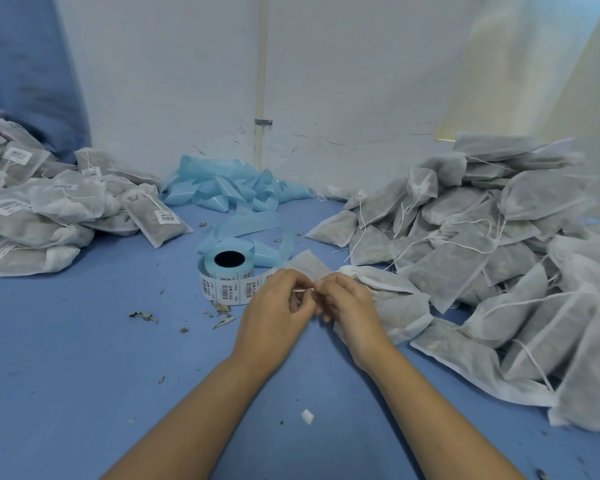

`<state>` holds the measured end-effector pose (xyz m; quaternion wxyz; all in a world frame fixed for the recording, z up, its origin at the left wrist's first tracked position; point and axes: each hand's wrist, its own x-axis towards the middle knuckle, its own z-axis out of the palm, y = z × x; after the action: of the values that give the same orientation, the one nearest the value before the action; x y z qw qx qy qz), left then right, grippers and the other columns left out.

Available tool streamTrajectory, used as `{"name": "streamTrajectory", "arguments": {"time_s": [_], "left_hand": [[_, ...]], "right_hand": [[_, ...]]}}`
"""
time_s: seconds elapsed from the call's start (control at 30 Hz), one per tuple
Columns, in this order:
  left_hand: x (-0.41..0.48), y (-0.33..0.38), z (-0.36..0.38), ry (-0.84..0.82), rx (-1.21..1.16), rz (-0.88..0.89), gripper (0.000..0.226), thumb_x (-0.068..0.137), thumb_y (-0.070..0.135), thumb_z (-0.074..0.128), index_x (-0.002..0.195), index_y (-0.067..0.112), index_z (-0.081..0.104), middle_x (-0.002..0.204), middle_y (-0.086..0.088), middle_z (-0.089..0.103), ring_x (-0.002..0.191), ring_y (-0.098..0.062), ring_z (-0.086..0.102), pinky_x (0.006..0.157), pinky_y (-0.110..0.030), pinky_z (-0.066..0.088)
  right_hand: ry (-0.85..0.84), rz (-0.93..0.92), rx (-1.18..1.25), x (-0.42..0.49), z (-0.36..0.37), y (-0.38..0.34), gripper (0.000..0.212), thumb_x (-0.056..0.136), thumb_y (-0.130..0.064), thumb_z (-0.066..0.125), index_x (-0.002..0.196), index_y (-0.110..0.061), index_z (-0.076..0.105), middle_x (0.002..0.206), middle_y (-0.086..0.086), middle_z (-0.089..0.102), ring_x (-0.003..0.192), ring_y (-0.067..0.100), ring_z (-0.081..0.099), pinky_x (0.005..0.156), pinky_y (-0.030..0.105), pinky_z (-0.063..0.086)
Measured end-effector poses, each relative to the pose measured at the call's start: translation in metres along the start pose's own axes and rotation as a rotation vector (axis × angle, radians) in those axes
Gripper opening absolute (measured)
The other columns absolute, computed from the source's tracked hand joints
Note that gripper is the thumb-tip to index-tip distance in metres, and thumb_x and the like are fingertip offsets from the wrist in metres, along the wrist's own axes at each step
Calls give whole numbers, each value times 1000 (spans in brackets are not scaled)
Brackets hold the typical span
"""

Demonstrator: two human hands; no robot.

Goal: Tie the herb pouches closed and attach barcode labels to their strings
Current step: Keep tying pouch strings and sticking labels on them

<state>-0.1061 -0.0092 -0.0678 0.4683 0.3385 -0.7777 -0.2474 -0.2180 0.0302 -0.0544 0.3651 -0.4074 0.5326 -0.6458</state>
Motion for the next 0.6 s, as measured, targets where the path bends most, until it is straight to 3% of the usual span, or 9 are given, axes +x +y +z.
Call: {"name": "streamTrajectory", "arguments": {"time_s": [0.23,0.5,0.6], "left_hand": [[2,-1,1,17,-20,-29,2,88,16,62,86,18,62,84,10,60,75,-2,52,70,-22,43],[3,-7,2,19,-70,-44,12,91,14,59,84,24,57,80,17,57,78,11,51,69,-5,37],[4,-8,2,6,-78,-74,16,92,9,56,83,22,57,79,16,57,76,8,53,68,-5,36]], "right_hand": [[99,5,188,2,0,4,24,92,-2,53,69,-7,52,55,6,50,49,12,42,49,17,34],[124,1,209,1,1,1,23,95,-10,52,72,-8,54,55,2,51,52,12,42,52,18,34],[124,29,280,1,1,0,22,95,-11,53,73,-9,53,59,0,50,52,11,45,53,20,34]]}}
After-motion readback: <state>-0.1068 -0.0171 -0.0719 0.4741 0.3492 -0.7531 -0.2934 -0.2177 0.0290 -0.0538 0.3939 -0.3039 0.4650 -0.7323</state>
